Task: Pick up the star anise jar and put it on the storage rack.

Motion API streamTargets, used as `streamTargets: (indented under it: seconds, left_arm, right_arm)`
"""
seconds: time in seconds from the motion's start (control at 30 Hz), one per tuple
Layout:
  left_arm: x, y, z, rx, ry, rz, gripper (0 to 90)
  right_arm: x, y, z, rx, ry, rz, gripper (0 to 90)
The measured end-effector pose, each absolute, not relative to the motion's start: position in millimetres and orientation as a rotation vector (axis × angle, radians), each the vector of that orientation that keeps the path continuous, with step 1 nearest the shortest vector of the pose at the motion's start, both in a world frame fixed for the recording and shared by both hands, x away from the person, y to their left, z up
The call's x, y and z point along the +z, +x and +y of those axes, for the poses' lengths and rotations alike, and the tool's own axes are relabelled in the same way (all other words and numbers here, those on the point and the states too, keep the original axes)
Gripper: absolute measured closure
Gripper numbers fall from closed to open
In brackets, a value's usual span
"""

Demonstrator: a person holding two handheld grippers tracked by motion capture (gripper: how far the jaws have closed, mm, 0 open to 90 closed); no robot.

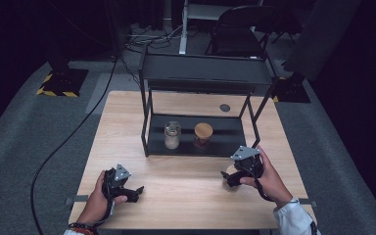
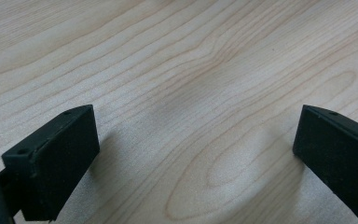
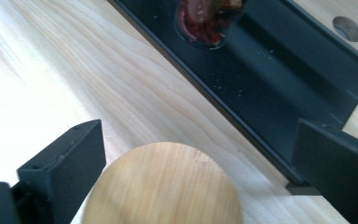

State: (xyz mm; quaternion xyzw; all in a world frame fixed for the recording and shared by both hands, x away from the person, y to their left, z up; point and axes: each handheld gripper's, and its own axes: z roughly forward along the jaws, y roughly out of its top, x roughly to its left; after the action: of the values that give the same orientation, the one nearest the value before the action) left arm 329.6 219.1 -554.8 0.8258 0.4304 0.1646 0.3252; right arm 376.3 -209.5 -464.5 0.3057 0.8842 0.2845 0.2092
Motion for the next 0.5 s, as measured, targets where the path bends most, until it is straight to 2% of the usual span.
streamTargets:
  seconds: [0.5]
  left_arm:
    - [-555,330,219,0.431,2.165,1.128,0.0]
  right_arm:
    - [-476,359,-220,0.781,0.819,2.438,2.9]
